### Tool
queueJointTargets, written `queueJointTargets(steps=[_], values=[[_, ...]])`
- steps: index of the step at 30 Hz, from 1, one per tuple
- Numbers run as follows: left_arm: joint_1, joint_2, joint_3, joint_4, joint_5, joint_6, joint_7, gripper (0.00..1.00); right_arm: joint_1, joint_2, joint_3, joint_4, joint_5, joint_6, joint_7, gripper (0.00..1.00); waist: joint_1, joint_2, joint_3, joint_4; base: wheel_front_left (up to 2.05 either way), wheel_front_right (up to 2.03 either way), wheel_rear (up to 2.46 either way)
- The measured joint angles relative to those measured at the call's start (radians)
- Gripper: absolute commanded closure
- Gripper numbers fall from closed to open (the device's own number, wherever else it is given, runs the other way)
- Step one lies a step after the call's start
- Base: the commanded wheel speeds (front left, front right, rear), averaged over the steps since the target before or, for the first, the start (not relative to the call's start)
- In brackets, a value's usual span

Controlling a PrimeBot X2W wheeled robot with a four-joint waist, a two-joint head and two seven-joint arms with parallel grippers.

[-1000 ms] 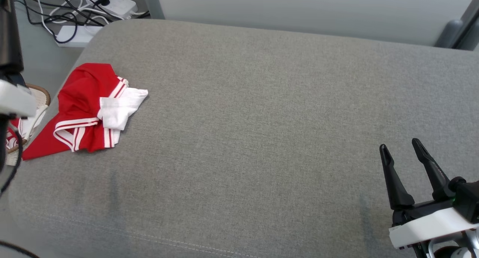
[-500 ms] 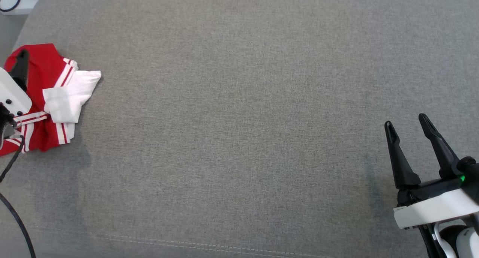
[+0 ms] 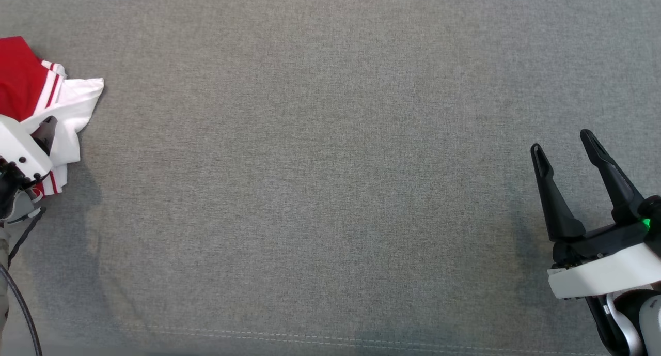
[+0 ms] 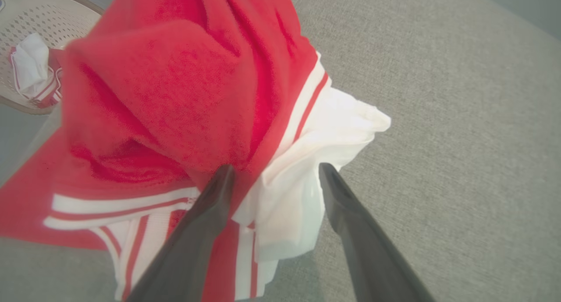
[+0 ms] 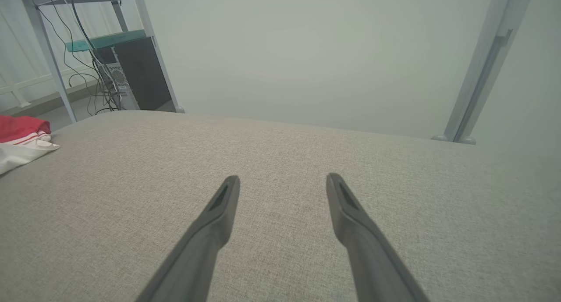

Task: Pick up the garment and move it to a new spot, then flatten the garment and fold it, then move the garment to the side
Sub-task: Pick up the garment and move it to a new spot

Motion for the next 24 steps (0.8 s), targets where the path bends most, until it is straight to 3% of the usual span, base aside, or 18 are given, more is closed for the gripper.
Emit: queueJointTargets(steps=[4, 5, 6, 12, 18, 24], values=[[-0.033, 0.001, 0.006, 0.035, -0.006, 0.012, 0.002, 0.00, -0.015, -0.009, 0.000, -0.008, 0.009, 0.000, 0.011, 0.00, 0.0000, 0.0000, 0.031, -0.014, 0.00, 0.00, 0.00], [-0.040, 0.002, 0.007, 0.042, -0.007, 0.014, 0.004, 0.57, -0.019, -0.011, 0.000, -0.010, 0.009, 0.000, 0.012, 0.00, 0.0000, 0.0000, 0.038, -0.018, 0.00, 0.00, 0.00], [-0.046, 0.003, 0.007, 0.046, -0.006, 0.025, -0.003, 1.00, -0.020, -0.014, -0.002, -0.013, 0.009, 0.000, 0.012, 0.00, 0.0000, 0.0000, 0.045, -0.021, 0.00, 0.00, 0.00], [-0.054, 0.003, 0.005, 0.062, -0.005, 0.045, -0.010, 1.00, -0.020, -0.016, -0.009, -0.016, 0.011, 0.000, 0.013, 0.00, 0.0000, 0.0000, 0.061, -0.030, 0.00, 0.00, 0.00], [-0.049, -0.002, 0.058, 0.009, -0.036, 0.038, -0.132, 1.00, -0.022, -0.010, -0.011, -0.015, 0.024, 0.000, 0.012, 0.00, 0.0000, 0.0000, 0.042, -0.030, 0.00, 0.00, 0.00], [0.046, -0.010, 0.093, -0.150, -0.052, 0.030, -0.278, 1.00, -0.018, -0.001, -0.013, -0.003, 0.024, 0.000, 0.010, 0.00, 0.0000, 0.0000, 0.002, -0.018, 0.00, 0.00, 0.00]])
